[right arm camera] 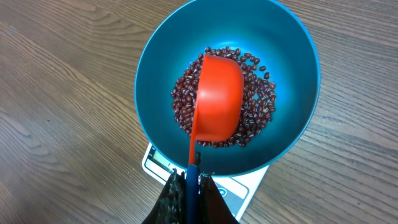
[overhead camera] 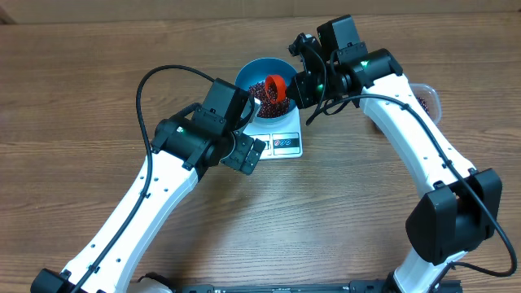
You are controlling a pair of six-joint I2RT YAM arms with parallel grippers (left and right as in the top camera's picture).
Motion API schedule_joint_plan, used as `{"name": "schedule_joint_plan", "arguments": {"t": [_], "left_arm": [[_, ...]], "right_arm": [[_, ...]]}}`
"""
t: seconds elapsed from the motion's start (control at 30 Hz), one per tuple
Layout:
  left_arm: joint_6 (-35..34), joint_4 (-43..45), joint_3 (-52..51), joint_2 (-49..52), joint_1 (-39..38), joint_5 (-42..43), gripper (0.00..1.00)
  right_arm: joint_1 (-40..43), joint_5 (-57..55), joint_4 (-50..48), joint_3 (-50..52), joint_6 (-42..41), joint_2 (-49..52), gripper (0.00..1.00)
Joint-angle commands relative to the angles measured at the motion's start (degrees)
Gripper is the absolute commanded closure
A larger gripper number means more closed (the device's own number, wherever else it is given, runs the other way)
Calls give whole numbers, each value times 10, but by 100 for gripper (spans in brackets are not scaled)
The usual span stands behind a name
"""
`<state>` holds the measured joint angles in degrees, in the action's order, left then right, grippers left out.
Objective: Scoop item into bowl and weigh 150g on scale
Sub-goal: 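Hold the scoop over the bowl, shaking out remaining beans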
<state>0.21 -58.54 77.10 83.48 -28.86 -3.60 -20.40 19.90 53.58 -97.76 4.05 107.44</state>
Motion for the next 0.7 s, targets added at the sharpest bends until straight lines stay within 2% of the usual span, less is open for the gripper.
{"name": "schedule_joint_plan", "arguments": {"t": [0.0, 0.13, 0.17, 0.23, 0.27, 0.3, 0.37, 0.43, 0.47, 0.57, 0.67], "left_arm": [[9, 1, -2, -7, 0, 7, 0], [9, 1, -2, -7, 0, 7, 0], [9, 1, -2, -7, 0, 7, 1], [9, 1, -2, -7, 0, 7, 0], [9, 1, -2, -7, 0, 7, 0], [9, 1, -2, -7, 0, 7, 0], [9, 1, -2, -7, 0, 7, 0], [9, 1, -2, -7, 0, 7, 0], [9, 1, -2, -7, 0, 7, 0], [9, 1, -2, -7, 0, 7, 0], [9, 1, -2, -7, 0, 7, 0]], "right_arm": [[-1, -8, -4, -17, -9, 0, 97], [-1, -6, -9, -17, -26, 0, 96], [-1, 3, -8, -17, -12, 0, 96], [-8, 33, 8, -17, 73, 0, 96], [-12, 22, 10, -17, 80, 0, 96], [-14, -8, 6, -17, 66, 0, 96], [-14, -78, -9, -17, -15, 0, 96], [-12, -97, -17, -17, -54, 0, 96], [-12, -82, -17, -17, -45, 0, 97], [-17, -7, 2, -17, 76, 0, 96], [-20, -42, -2, -17, 41, 0, 97]]}}
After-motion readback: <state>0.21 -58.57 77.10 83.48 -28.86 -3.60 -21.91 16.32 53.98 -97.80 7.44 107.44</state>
